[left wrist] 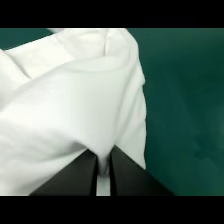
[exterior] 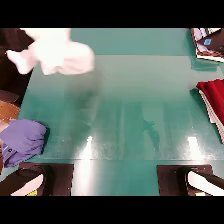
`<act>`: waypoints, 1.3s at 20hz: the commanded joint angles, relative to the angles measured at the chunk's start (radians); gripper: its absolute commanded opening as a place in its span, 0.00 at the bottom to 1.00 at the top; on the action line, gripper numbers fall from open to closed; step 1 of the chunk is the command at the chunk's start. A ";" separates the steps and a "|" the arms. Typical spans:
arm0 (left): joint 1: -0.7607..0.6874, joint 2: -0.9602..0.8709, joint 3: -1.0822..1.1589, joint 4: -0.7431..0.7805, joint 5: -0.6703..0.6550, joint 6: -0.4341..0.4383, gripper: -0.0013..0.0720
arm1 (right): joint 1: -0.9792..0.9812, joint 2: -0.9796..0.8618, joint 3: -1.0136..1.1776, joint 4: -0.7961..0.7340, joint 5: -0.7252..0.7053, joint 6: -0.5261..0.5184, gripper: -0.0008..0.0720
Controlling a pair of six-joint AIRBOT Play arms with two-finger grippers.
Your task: Fold the shirts.
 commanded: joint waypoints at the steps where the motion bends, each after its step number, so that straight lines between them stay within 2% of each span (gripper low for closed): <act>1: -0.235 -0.035 0.074 -0.038 -0.038 0.035 0.05 | 0.000 0.000 0.076 -0.002 -0.019 0.000 0.04; 6: -0.421 -0.271 0.066 -0.065 -0.067 0.035 0.06 | 0.000 0.000 0.077 -0.002 0.010 0.000 0.04; 7: -0.438 -0.324 0.066 -0.080 -0.067 0.035 0.12 | 0.000 0.000 0.077 -0.002 0.021 0.000 0.04; 8: -0.448 -0.378 0.066 -0.093 -0.068 0.034 0.60 | 0.000 0.000 0.077 -0.003 0.030 0.000 0.04; 9: -0.452 -0.422 0.066 -0.098 -0.071 0.028 0.97 | 0.000 0.000 0.077 -0.005 0.037 0.000 0.04; 13: -0.394 -0.488 0.066 -0.064 -0.055 0.027 0.98 | 0.000 0.000 0.077 -0.010 0.044 0.000 0.04; 17: -0.187 -0.501 0.025 -0.087 0.008 0.023 0.98 | 0.000 -0.001 0.077 -0.011 0.061 0.000 0.04; 22: 0.013 -0.631 -0.116 -0.359 0.056 0.053 0.98 | 0.000 -0.035 0.077 -0.009 0.121 0.001 0.04; 26: 0.000 -0.755 -0.116 -0.400 0.105 0.054 0.98 | 0.006 -0.074 0.077 -0.008 0.161 0.001 0.04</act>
